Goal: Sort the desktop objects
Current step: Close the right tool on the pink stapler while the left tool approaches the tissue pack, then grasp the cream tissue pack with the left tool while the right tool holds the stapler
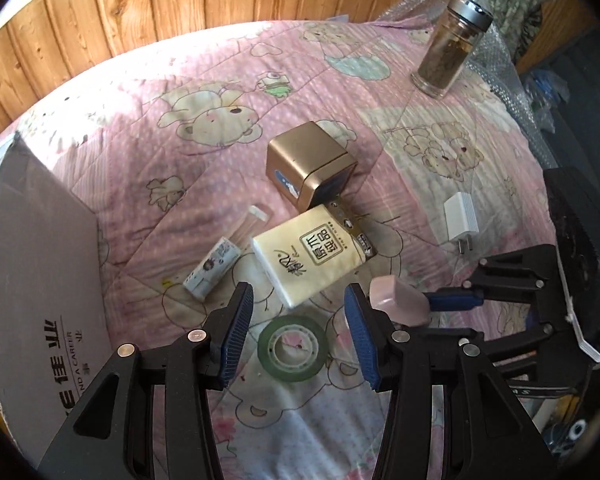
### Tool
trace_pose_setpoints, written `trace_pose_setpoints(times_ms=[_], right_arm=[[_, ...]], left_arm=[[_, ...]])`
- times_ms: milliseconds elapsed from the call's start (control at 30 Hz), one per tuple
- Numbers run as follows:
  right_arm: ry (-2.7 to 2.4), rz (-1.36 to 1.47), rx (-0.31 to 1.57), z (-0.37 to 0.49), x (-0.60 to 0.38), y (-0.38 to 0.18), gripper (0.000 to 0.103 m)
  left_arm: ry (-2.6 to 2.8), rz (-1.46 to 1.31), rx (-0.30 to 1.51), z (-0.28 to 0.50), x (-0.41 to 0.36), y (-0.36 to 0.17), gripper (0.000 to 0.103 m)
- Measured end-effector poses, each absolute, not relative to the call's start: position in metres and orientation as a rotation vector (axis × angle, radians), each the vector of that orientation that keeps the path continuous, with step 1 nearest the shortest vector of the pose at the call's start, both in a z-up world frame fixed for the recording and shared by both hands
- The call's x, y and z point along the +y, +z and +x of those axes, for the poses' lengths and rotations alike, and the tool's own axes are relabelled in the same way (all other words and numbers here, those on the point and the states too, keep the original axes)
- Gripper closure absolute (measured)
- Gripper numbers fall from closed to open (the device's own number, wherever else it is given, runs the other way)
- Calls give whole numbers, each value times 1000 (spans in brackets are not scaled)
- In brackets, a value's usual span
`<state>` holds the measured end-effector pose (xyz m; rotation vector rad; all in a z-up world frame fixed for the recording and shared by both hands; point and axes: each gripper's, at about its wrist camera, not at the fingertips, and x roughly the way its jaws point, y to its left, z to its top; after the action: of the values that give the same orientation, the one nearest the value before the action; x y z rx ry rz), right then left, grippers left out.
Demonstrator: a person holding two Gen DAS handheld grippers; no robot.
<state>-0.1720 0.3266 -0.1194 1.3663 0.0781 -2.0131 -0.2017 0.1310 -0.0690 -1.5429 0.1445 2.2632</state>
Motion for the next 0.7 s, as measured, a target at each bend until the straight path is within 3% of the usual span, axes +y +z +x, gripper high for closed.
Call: trace_pose_setpoints(times_ms=[100,133,200,267,300,333,567,700], right_arm=[[-2081,1303,69,-169,324,-119,70],[-2103,1276,77,-169,321,-120,58],[-2116,1221,94,-170,311,-122,51],[-2110,1194,72,-172,303,-125,51],[-2099,1212,50,-174,303,-126,68],[-2105,1223,29,-174,304,-127,76],[-2134,1290,-153,-156,342,-128,76],[-2145,1303,-202,-138,357,-129,76]], left_arm=[[2242,-1554,163,-211,142,-76,53],[2241,-1556,163,-212,144,-77,53],[2248,-1558,161,-214,146,-78,53],[2252,-1558,159,-215,148,-78,53],[2256,-1559,156,-215,149,-78,53],[2255,-1560,147,-216,149,-79,53],[2334,-1557,179,-227,158,-90,51],[2362,-1543,61,-231,152,-100,40]])
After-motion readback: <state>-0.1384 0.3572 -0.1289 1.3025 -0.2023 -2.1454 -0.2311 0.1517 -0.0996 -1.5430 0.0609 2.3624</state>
